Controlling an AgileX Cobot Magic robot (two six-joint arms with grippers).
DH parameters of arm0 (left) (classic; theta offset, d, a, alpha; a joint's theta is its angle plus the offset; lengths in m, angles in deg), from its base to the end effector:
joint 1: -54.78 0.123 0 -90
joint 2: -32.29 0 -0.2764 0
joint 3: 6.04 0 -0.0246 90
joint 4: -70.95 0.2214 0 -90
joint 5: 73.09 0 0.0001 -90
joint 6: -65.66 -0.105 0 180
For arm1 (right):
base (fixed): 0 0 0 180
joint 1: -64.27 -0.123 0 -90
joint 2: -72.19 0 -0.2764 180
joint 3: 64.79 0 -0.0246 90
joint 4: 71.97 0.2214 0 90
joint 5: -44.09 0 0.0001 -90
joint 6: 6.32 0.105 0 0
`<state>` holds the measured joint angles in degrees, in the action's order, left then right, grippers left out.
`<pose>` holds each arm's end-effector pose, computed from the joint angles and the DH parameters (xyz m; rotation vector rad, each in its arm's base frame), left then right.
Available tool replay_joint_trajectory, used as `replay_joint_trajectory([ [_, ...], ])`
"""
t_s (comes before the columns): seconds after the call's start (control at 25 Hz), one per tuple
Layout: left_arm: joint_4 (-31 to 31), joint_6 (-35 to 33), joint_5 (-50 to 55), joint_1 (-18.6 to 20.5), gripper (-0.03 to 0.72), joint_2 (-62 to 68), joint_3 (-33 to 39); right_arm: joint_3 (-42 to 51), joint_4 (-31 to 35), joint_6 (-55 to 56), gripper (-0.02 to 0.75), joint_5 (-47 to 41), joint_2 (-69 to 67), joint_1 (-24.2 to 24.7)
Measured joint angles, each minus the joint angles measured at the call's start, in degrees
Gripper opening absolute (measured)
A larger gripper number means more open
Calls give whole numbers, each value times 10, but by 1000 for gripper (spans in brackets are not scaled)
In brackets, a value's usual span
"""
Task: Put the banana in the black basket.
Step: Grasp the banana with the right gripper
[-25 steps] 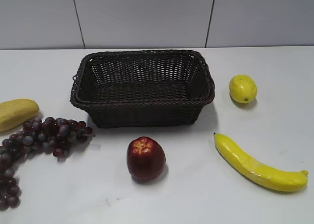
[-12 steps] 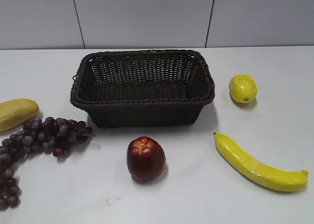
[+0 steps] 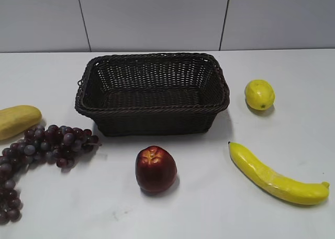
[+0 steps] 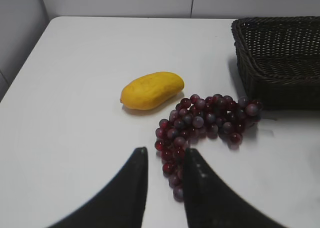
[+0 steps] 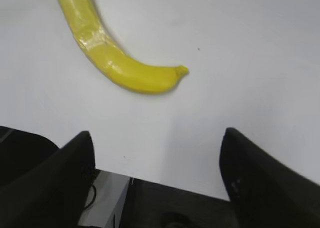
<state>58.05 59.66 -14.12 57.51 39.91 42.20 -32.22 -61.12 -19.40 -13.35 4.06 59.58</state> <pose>-0.0096 -0.0206 0.2620 0.0640 1.9874 -0.1692 0.1566 0.0296 0.2666 -0.3267 2.7224 0.2070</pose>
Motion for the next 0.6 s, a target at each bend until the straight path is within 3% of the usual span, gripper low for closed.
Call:
replay_joint_trajectory([
  [0.32, 0, 0, 0, 0, 234, 0, 0, -22, -13, -18, 592, 77, -133, -132],
  [0.6, 0, 0, 0, 0, 237, 0, 0, -22, -20, -86, 592, 158, -268, -144],
])
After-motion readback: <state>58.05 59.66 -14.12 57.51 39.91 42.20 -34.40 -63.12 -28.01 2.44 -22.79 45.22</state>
